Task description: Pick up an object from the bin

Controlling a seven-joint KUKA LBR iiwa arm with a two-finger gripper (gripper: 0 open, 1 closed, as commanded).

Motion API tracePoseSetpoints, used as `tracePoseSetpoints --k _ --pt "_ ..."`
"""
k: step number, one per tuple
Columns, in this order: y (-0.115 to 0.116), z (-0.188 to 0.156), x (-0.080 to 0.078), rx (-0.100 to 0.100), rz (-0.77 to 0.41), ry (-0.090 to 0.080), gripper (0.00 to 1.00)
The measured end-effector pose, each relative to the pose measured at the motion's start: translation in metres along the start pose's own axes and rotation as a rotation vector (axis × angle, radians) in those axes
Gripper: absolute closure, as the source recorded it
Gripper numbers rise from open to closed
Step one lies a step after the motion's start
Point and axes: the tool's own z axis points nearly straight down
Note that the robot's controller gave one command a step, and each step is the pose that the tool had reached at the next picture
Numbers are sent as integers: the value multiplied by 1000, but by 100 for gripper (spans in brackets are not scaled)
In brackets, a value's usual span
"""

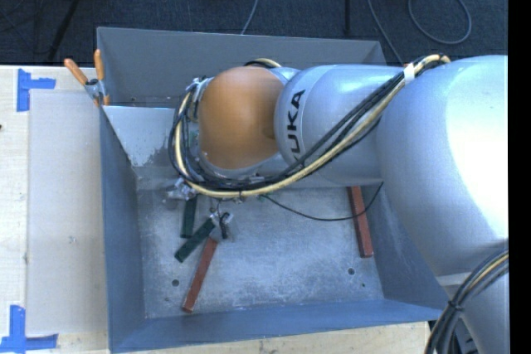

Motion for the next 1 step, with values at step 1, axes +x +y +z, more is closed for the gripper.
tracePoseSetpoints --k 1 --pt "0 -1 0 0 6 -1 0"
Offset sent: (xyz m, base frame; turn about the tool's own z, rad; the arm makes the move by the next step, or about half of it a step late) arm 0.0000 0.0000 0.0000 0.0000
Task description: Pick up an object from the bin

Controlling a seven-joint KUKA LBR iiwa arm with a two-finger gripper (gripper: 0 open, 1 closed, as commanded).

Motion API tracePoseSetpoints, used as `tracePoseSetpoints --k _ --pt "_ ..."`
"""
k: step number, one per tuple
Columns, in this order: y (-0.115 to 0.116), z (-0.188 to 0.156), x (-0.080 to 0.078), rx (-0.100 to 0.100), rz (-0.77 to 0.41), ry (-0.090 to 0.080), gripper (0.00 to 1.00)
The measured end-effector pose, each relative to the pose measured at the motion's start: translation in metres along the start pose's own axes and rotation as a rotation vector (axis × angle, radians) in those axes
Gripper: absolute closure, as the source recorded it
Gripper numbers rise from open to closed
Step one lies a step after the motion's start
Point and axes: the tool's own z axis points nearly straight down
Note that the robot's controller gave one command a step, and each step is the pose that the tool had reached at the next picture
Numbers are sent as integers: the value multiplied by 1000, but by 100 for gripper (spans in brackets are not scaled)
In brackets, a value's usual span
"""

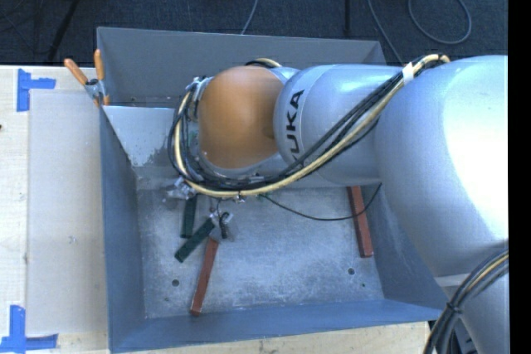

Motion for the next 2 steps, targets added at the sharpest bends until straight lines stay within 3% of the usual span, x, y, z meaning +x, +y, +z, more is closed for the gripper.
tracePoseSetpoints --k 1,2 --pt "-1 -3 -1 0 0 0 100" --pt "-1 -20 -2 2 3 -2 100"
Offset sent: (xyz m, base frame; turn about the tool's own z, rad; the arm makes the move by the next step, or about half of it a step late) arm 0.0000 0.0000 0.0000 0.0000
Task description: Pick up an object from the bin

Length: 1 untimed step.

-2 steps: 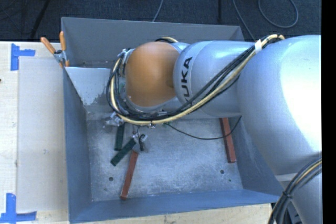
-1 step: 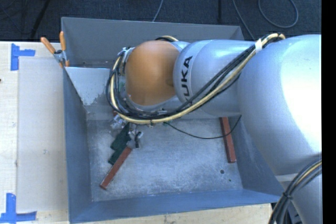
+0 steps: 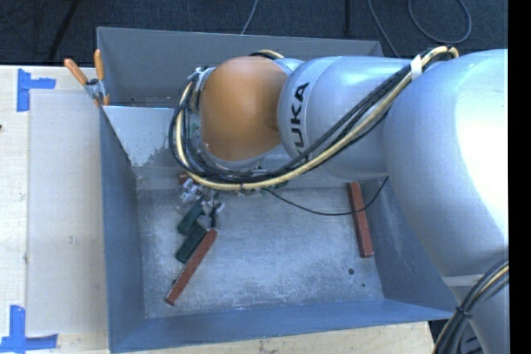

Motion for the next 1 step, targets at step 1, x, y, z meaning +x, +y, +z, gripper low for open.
tracePoseSetpoints --k 1 --pt "0 -6 -1 -1 4 0 100"
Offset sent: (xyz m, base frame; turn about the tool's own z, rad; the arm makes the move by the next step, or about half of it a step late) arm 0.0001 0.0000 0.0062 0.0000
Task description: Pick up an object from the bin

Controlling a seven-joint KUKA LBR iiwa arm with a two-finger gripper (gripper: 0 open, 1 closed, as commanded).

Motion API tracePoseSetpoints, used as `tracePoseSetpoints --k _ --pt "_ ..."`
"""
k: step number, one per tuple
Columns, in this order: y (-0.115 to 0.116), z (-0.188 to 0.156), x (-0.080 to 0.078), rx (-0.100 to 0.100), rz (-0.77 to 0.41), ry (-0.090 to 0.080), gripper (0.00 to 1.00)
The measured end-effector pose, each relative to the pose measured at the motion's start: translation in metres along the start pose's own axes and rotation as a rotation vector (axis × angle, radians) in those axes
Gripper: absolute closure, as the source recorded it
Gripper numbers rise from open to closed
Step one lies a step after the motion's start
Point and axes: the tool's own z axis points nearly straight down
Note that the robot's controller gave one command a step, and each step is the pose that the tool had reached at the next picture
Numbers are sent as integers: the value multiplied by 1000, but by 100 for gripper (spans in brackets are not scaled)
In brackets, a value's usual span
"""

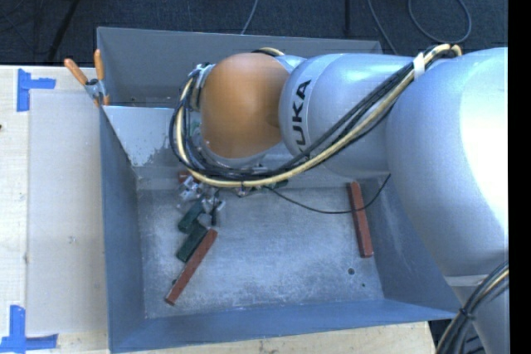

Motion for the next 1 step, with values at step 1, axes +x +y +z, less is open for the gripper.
tracePoseSetpoints --k 1 --pt "-1 -72 -2 5 5 -5 100"
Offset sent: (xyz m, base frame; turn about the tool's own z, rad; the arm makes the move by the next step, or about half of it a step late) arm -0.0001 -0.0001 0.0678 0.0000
